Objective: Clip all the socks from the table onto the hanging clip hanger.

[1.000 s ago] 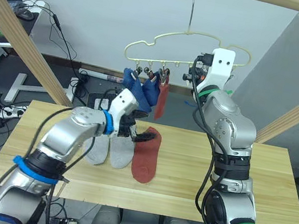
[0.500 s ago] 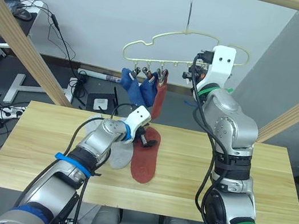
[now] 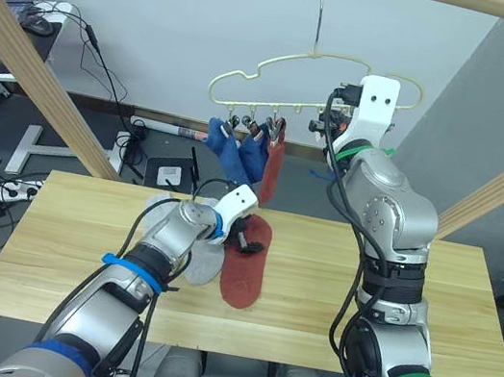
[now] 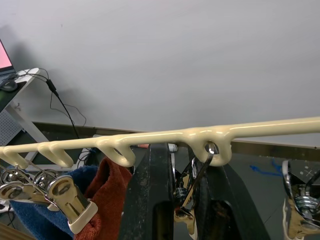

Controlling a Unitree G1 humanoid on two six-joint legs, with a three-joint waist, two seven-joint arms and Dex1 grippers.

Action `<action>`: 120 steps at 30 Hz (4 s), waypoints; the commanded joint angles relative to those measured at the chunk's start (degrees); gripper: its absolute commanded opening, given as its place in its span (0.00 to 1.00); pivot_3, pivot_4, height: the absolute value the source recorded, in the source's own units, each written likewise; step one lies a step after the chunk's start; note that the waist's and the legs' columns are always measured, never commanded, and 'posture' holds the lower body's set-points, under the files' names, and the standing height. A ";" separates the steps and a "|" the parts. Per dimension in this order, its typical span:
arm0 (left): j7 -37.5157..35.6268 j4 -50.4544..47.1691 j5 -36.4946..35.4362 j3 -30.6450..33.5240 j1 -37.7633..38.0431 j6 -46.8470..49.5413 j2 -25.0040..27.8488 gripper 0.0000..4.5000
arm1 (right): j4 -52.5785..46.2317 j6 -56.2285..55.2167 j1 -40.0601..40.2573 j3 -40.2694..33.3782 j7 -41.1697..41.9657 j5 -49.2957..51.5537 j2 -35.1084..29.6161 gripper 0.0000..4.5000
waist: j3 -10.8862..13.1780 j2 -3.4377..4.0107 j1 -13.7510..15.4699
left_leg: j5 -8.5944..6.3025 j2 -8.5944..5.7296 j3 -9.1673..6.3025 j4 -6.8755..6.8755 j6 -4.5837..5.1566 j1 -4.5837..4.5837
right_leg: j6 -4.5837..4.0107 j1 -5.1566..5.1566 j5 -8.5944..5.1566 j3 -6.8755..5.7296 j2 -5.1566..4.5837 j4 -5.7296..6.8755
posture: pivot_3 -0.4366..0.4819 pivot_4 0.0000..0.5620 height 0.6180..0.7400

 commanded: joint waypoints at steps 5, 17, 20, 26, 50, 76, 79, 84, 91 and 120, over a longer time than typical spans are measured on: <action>-0.71 1.08 5.09 -3.28 1.84 -4.43 0.51 0.49 | -3.83 -0.43 -0.92 -0.41 -0.43 0.44 0.05 0.03 | 0.00 0.00 -0.30 | 0.00 0.00 0.00 0.00 0.00 0.00 | 0.00 0.00 0.00 0.00 0.00 0.00 | 0.50 0.46 1.00; -1.62 -0.14 2.67 0.59 1.74 -4.85 -1.37 0.01 | -4.35 0.44 -1.02 -0.71 -0.48 0.89 0.18 0.03 | 0.00 0.00 -0.38 | 0.04 -0.01 -0.02 0.00 0.07 0.00 | -0.03 0.00 0.02 -0.01 0.00 0.03 | 0.49 0.46 1.00; -1.82 -3.02 -2.23 5.25 1.17 -1.44 -3.49 0.01 | -5.49 2.02 -1.63 -1.07 -0.60 1.64 0.58 0.03 | 0.01 0.00 -0.38 | 0.04 0.00 -0.02 0.00 0.07 -0.01 | -0.03 -0.01 0.02 -0.01 0.00 0.03 | 0.50 0.46 1.00; 0.68 -8.30 -8.05 11.46 -0.59 2.13 -6.79 0.01 | -7.92 6.76 -3.29 -4.60 -2.37 4.75 2.17 0.03 | 0.01 0.00 -0.39 | 0.04 0.00 -0.03 -0.02 0.07 -0.06 | -0.03 -0.03 0.02 -0.03 0.00 -0.01 | 0.50 0.45 1.00; 5.89 -17.40 -22.27 21.30 -7.78 13.52 -11.56 0.01 | -10.49 12.95 -2.67 -8.52 -5.60 8.03 3.82 0.03 | 0.01 0.00 -0.50 | 0.05 0.00 -0.03 -0.03 0.07 -0.06 | -0.03 -0.03 0.02 -0.02 0.00 -0.06 | 0.49 0.42 1.00; 8.30 -19.69 -27.72 23.68 -11.10 17.47 -12.95 0.01 | -10.15 12.52 -1.84 -8.42 -5.51 7.89 4.55 0.03 | 0.01 0.00 -0.50 | 0.05 0.00 -0.02 -0.04 0.06 -0.07 | -0.03 -0.03 0.02 -0.02 0.00 -0.08 | 0.50 0.42 1.00; 8.50 -20.36 -28.49 23.67 -11.19 18.37 -13.07 0.01 | -10.02 12.34 -1.76 -8.36 -5.47 7.88 4.54 0.03 | 0.01 0.00 -0.49 | 0.05 0.00 -0.03 -0.04 0.06 -0.07 | -0.03 -0.03 0.02 -0.02 0.00 -0.08 | 0.51 0.42 1.00; 7.81 -21.74 -29.13 22.62 -10.56 19.53 -12.87 0.01 | -9.69 11.94 -1.83 -8.37 -5.51 7.90 4.68 0.03 | 0.01 0.00 -0.48 | 0.05 0.00 -0.03 -0.04 0.06 -0.07 | -0.03 -0.03 0.02 -0.02 0.00 -0.08 | 0.51 0.42 1.00; 7.87 -22.53 -29.54 22.39 -10.29 20.23 -13.02 0.01 | -9.62 12.09 -1.90 -8.62 -5.61 8.17 4.81 0.03 | 0.01 0.00 -0.48 | 0.05 0.00 -0.02 -0.04 0.06 -0.07 | -0.03 -0.03 0.02 -0.02 0.00 -0.08 | 0.51 0.42 1.00; -0.71 -31.64 -30.87 19.08 -4.85 24.08 -1.36 0.89 | -21.69 26.83 3.70 -8.33 -5.70 10.58 4.08 0.75 | 0.01 0.00 -0.51 | 0.05 0.00 -0.04 -0.07 0.05 -0.06 | -0.03 -0.03 0.02 -0.02 0.00 -0.09 | 0.50 0.42 1.00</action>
